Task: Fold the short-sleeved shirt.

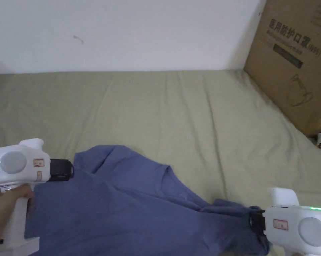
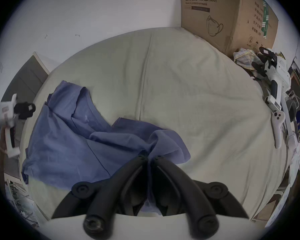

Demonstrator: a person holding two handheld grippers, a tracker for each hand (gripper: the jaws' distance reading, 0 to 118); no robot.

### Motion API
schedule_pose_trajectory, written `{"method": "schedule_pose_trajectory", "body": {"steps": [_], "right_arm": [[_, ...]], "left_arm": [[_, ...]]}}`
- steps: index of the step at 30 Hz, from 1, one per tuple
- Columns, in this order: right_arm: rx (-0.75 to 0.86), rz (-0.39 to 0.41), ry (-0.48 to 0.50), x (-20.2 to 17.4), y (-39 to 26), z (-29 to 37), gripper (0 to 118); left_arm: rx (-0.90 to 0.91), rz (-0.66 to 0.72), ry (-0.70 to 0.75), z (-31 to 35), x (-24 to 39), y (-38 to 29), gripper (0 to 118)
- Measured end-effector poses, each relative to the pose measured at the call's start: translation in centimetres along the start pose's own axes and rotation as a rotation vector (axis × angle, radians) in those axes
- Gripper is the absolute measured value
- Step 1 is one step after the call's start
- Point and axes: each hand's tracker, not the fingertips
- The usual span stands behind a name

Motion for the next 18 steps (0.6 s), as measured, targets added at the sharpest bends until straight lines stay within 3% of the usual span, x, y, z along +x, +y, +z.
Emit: {"method": "schedule_pose_trajectory", "body": {"steps": [5, 7, 8, 11, 14, 15, 18], "right_arm": [[-0.005, -0.019, -0.001, 0.1, -0.1, -0.2, 4], [-0.017, -0.006, -0.011, 0.0, -0.1, -0.6, 4], [-0.018, -0.003, -0.012, 0.0, -0.2, -0.8, 4], [-0.03, -0.011, -0.014, 0.1, -0.4, -1.3, 4], [-0.034, -0.014, -0.017, 0.0, -0.7, -1.3, 4], [-0.034, -0.016, -0.016, 0.0, -0.7, -1.3, 4], [-0.034, -0.03, -0.006, -0.1, -0.8, -1.4, 4]], "left_arm": [[0.0, 0.048, 0.053, -4.2, -1.8, 2.4, 91], [-0.014, 0.067, 0.003, -5.2, -2.1, 2.4, 78], [-0.042, 0.077, -0.024, -5.7, -2.2, 2.0, 79], [-0.019, -0.036, 0.012, -6.4, -1.0, 1.0, 79], [-0.04, -0.039, 0.018, -6.1, -1.0, 1.3, 74], [-0.046, -0.039, 0.04, -6.1, -0.7, 1.3, 66], [-0.033, -0.072, 0.145, -6.4, -0.8, 1.5, 2]]}}
